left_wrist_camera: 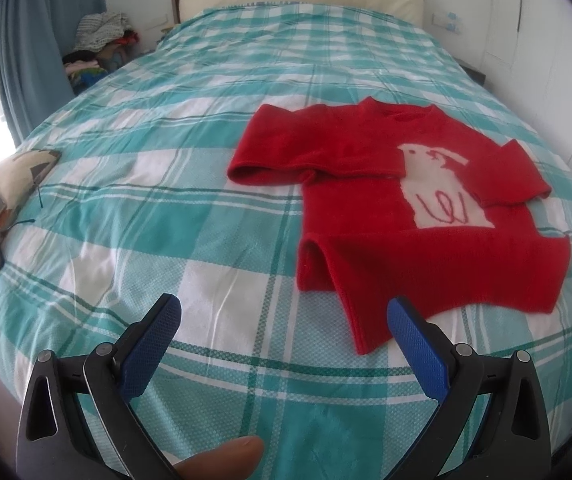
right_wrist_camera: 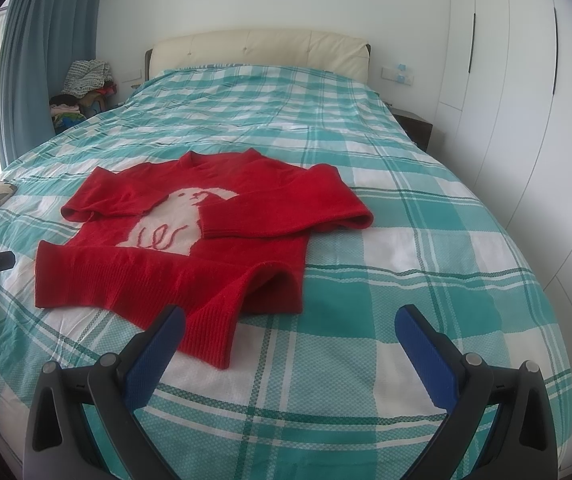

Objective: Fold small clothes

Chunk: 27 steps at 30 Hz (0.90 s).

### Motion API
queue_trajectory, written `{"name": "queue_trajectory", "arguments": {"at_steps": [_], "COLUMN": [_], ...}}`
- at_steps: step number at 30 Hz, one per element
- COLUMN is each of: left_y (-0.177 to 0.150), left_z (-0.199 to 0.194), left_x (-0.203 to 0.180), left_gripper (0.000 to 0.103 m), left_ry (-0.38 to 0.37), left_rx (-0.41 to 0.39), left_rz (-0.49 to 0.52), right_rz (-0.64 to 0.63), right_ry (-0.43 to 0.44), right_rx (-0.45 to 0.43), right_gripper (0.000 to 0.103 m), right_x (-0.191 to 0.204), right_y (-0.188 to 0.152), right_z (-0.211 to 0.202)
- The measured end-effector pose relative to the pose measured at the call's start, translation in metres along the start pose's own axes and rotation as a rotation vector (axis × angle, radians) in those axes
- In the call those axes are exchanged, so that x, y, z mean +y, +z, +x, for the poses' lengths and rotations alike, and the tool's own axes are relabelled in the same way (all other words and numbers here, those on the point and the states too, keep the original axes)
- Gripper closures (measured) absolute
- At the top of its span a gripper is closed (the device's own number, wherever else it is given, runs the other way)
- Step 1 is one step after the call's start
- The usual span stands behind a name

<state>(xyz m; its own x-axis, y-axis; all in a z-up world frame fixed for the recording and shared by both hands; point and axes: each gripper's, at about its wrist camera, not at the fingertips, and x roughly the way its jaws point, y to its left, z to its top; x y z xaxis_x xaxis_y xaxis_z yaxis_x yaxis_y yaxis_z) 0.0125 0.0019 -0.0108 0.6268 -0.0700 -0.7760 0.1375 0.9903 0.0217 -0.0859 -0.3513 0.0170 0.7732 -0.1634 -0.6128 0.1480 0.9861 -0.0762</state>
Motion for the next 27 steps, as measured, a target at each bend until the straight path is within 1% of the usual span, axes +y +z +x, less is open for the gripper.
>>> {"name": "queue_trajectory", "arguments": {"at_steps": [12,27], "left_y": [-0.0024,-0.0024], "left_z": [-0.0008,0.0016], "left_x": [-0.0055,-0.0028], "left_gripper": [0.000,0.000], "left_ry": [0.045,0.047], "left_rx": [-0.005,0.010], "left_rz": [0.053,0.040], "right_rz": [0.001,0.001], "right_ry": [-0.001,0.001], "right_rx": [0.000,0.000], "right_gripper": [0.000,0.000], "right_x": [0.0001,0.0004], "right_y": [-0.0001,0.0000], "right_z": [0.0000,0.0001]}}
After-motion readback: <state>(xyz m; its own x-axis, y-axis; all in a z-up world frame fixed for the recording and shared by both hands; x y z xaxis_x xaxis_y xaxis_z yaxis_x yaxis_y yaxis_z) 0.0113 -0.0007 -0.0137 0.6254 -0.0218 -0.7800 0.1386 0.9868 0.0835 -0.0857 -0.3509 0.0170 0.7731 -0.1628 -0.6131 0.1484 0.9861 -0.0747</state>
